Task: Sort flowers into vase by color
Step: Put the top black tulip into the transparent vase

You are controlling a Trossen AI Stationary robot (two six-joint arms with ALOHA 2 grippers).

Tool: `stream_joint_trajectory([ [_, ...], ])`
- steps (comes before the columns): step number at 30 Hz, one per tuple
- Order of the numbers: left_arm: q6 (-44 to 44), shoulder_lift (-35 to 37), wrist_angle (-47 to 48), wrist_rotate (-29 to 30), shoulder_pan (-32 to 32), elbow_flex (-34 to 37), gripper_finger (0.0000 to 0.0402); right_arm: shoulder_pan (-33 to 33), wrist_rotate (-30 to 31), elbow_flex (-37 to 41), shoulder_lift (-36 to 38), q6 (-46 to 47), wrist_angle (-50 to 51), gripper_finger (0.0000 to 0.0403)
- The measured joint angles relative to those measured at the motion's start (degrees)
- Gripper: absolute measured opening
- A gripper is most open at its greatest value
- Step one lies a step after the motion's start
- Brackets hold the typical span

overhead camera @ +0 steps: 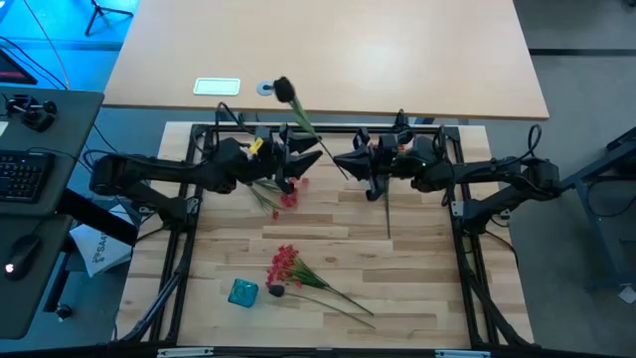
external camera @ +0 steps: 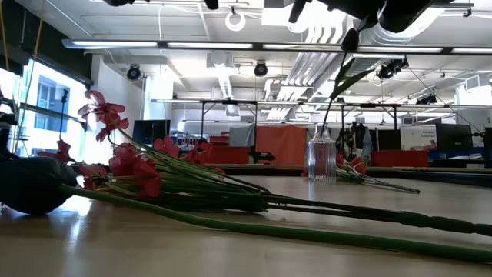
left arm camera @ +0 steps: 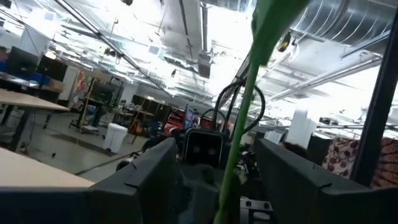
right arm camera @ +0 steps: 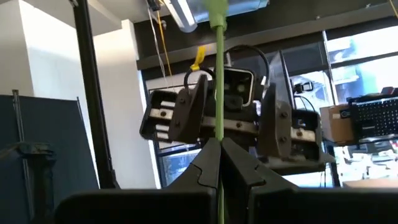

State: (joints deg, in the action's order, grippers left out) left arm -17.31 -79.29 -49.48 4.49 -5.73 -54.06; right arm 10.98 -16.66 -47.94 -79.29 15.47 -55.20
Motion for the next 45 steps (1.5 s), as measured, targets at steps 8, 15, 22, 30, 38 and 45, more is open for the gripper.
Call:
stream_joint_trajectory([
  [8, 0.1, -3.5, -1.9, 0.0, 0.6, -1.9, 0.0211, -0.2, -0.1, 0.0, 0.0, 1.0, 0.6, 0.0],
  [15, 4.0, -3.5, -2.1, -1.1, 1.5, -2.8, 0.0186, -0.1, -0.1, 0.0, 0.0, 1.0, 1.4, 0.0],
  [22, 4.6, -3.3, -2.2, -0.8, 1.6, -2.8, 0.0076, -0.1, -0.1, 0.0, 0.0, 1.0, 2.0, 0.0],
  [30, 7.1, -3.0, -0.4, -0.8, 1.6, -2.9, 0.0006, 1.2, -0.2, 0.0, 0.2, 5.7, 3.1, 0.0002],
  [38, 10.8, 4.1, 15.1, -0.4, 1.3, -2.9, 0.0001, 4.9, 1.2, 0.0, 7.3, 6.9, 12.9, 0.0102],
  [45, 14.0, 7.3, 19.8, 4.2, 1.3, -0.7, 0.0001, 8.3, 1.2, 0.0, 19.4, 3.7, 15.7, 0.0169],
])
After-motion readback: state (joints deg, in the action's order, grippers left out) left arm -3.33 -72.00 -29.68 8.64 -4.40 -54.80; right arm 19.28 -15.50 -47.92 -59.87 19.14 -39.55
